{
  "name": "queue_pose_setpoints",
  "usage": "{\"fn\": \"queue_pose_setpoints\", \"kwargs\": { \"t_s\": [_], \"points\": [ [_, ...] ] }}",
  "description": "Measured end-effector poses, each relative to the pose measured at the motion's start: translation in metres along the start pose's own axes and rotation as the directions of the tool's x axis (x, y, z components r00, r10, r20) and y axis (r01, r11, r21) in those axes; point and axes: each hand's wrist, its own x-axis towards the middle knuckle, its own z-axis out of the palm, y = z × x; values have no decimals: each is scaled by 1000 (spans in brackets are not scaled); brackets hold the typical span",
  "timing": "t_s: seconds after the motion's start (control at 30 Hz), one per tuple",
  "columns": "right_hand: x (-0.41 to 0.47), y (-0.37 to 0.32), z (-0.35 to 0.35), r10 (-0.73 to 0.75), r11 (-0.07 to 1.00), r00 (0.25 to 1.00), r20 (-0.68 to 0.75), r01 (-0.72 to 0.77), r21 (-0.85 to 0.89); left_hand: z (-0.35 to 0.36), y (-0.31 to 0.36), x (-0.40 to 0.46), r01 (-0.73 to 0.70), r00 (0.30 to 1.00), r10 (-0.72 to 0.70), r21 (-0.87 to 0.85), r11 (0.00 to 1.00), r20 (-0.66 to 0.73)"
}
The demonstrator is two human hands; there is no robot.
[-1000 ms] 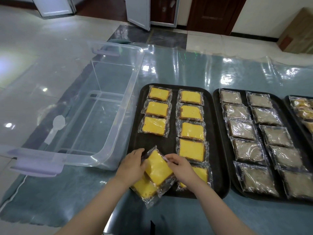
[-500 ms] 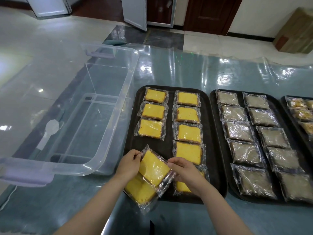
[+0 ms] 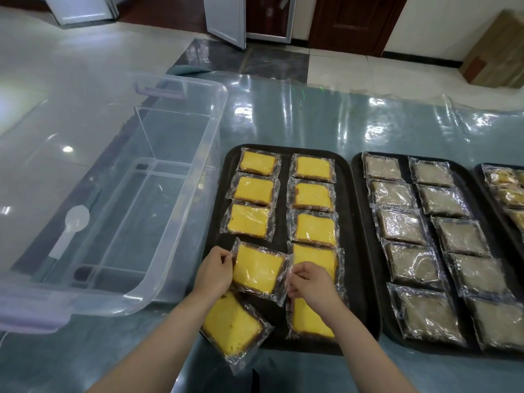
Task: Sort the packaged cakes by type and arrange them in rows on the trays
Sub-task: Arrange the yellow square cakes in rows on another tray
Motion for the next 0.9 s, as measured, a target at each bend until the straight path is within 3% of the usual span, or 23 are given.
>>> {"fn": "queue_pose_setpoints", "kwargs": {
  "t_s": [0.17,0.23,0.47,0.7,0.9],
  "points": [
    [14,-10,6,-154,899,987,-39,124,-420,3,9,10,-3,999,6,58,998,-39],
    [21,-14,10,-200,847,980,-21,162,-507,4,8,14,4,998,-2,31,1000,-58],
    [42,-27,25,-182,799,983,31,167,-578,9,0,17,-3,994,-2,-50,999,-107],
    [54,-33,39,-151,765,986,77,166,-622,13,2,5,-66,991,91,227,972,-101],
    [59,-36,43,-140,741,987,86,161,-652,12,1,1,-93,992,119,352,932,-53]
  ]
}}
